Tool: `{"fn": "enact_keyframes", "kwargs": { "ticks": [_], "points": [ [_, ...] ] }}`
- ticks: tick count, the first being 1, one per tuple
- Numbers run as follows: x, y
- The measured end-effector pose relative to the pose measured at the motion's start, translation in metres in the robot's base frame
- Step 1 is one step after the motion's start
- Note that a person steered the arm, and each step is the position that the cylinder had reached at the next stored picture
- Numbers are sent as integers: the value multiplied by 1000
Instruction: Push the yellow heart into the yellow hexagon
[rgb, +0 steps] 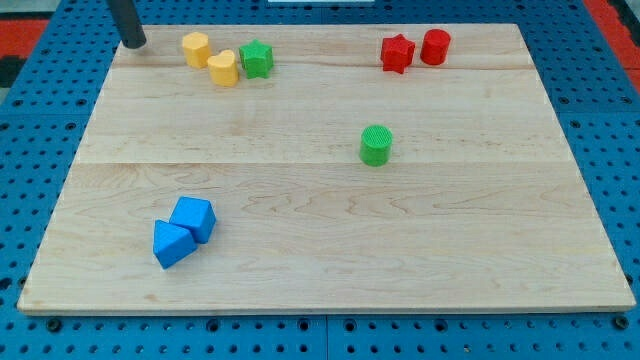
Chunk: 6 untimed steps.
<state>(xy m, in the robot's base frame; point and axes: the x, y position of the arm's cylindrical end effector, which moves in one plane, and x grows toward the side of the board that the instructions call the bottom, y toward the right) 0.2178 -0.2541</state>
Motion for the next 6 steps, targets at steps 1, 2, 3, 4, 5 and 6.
{"fn": "enact_keyframes", "kwargs": {
  "ticks": [1, 2, 3, 4, 5, 6],
  "points": [
    [32, 90],
    [59, 132],
    [53, 107],
    [53, 65],
    [106, 74],
    [108, 86]
  ]
}}
